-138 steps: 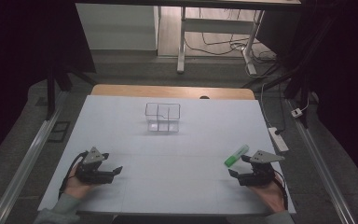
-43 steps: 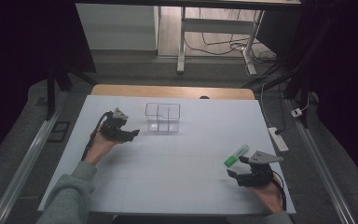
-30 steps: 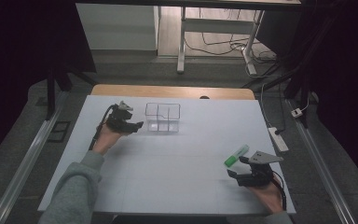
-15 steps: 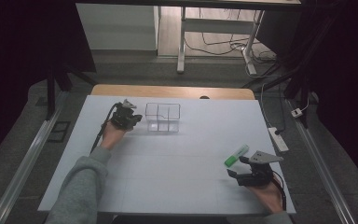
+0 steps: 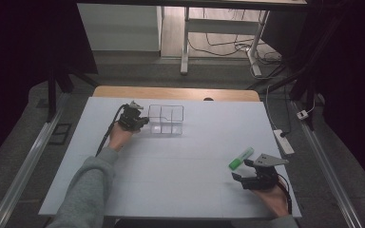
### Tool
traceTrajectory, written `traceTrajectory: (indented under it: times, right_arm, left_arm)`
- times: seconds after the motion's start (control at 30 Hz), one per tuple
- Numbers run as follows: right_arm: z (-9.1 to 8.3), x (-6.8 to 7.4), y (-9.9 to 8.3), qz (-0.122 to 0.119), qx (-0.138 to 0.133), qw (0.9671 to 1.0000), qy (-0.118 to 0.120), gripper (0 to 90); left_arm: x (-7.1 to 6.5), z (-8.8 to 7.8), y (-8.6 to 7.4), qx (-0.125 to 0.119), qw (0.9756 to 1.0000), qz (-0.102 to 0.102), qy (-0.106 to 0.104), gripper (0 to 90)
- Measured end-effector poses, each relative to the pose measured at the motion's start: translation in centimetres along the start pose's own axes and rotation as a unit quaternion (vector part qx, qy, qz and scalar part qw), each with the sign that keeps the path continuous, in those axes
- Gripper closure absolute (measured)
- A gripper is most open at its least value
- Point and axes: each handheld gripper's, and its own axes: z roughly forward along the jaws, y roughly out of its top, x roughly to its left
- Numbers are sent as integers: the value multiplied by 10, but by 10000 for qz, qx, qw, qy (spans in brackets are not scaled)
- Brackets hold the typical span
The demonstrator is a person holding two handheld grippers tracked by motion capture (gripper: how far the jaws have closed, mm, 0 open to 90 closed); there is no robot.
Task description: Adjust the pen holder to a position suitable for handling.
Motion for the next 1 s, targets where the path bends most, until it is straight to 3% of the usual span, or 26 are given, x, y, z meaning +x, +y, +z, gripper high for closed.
traceTrajectory:
  times: [0.33,1.0]
  right_arm:
    - [-1,0,0,4,11,10000,-19,221]
    - [0,0,-1,8,45,10000,11,220]
  left_arm:
    - [-7,7,5,31,10000,-2,-74,886]
    - [-33,25,22,130,9993,228,-275,886]
